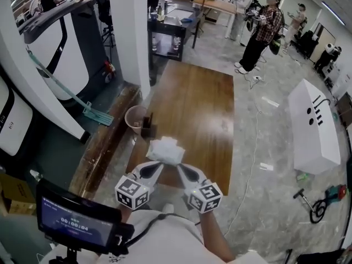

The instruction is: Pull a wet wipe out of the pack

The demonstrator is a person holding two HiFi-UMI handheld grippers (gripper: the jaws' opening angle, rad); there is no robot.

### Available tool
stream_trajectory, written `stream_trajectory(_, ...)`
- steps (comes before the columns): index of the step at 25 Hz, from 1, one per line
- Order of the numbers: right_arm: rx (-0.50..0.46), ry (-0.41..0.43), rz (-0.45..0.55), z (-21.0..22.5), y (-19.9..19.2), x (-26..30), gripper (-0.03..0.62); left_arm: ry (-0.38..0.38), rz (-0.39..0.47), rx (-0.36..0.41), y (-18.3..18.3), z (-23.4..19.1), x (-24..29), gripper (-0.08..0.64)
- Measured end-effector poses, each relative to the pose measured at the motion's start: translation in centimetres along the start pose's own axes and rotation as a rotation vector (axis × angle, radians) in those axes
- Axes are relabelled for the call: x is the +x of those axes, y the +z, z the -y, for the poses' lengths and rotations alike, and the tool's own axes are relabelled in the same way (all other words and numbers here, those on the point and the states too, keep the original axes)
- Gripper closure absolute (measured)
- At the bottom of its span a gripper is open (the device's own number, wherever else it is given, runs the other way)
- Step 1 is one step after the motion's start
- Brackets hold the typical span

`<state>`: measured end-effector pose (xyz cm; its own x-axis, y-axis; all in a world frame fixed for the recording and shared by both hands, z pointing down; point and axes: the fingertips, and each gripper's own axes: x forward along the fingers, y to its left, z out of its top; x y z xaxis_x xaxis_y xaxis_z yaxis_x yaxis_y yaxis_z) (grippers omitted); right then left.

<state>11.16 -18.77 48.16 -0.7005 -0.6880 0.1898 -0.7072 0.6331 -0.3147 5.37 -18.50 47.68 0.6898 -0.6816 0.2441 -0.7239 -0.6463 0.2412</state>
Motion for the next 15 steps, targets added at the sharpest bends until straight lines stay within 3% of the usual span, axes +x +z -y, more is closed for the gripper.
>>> stream_trajectory(7,0.027,0.006,-0.017,2.1,-0.5,0.6,0.584,0.039,-0.051,-0.023,-1.9,-1.2,1.1,0.558)
stream_trajectory(11,0.056,-0.02,-0.02,3.1,-0.9,1.2,0.584,0.014,-0.064,-0.074,-2.4,-2.3,1.7,0.558)
stream_trajectory(15,0.066,-0.054,-0.016,3.7,-0.7,2.8,0.584,-0.008,-0.117,-0.035,-2.9,-4.0,2.8,0.558)
